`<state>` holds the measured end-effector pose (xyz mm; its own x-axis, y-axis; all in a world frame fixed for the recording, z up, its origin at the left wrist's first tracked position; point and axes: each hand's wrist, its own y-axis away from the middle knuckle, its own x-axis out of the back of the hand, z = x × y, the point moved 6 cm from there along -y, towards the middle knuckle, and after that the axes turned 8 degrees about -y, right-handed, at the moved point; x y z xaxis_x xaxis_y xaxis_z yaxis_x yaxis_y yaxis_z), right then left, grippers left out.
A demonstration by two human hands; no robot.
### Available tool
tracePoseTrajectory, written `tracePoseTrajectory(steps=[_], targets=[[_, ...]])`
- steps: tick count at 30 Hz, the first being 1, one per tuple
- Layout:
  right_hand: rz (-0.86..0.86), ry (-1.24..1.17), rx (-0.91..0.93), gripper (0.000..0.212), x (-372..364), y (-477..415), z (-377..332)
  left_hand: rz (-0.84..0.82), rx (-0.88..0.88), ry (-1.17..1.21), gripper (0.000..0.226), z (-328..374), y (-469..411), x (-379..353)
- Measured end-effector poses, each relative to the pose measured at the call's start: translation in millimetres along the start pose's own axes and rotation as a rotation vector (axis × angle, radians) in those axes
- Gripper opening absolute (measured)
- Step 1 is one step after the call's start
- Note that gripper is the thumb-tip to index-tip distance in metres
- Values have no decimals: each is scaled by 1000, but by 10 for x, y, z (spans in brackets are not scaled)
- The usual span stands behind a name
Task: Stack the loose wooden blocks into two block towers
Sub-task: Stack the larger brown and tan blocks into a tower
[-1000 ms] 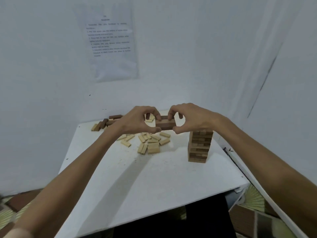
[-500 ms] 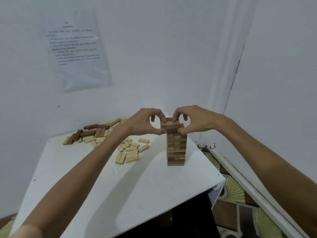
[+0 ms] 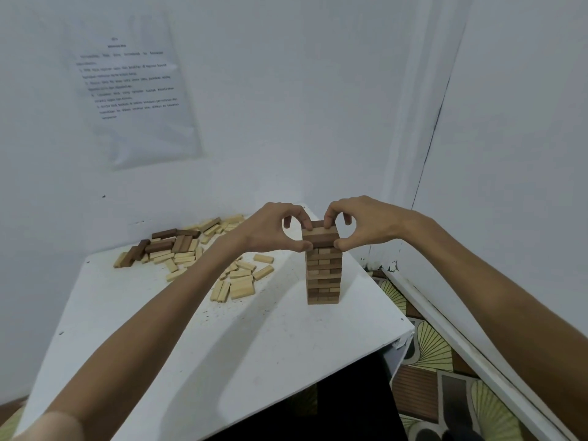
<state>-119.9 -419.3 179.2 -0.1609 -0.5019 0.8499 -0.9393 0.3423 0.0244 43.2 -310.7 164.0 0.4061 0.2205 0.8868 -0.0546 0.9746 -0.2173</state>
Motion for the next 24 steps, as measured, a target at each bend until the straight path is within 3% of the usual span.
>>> tracePoseTrajectory(steps=[24], targets=[[20, 3, -19, 38, -1, 54, 17, -3, -7, 11, 34, 26, -24, -26]])
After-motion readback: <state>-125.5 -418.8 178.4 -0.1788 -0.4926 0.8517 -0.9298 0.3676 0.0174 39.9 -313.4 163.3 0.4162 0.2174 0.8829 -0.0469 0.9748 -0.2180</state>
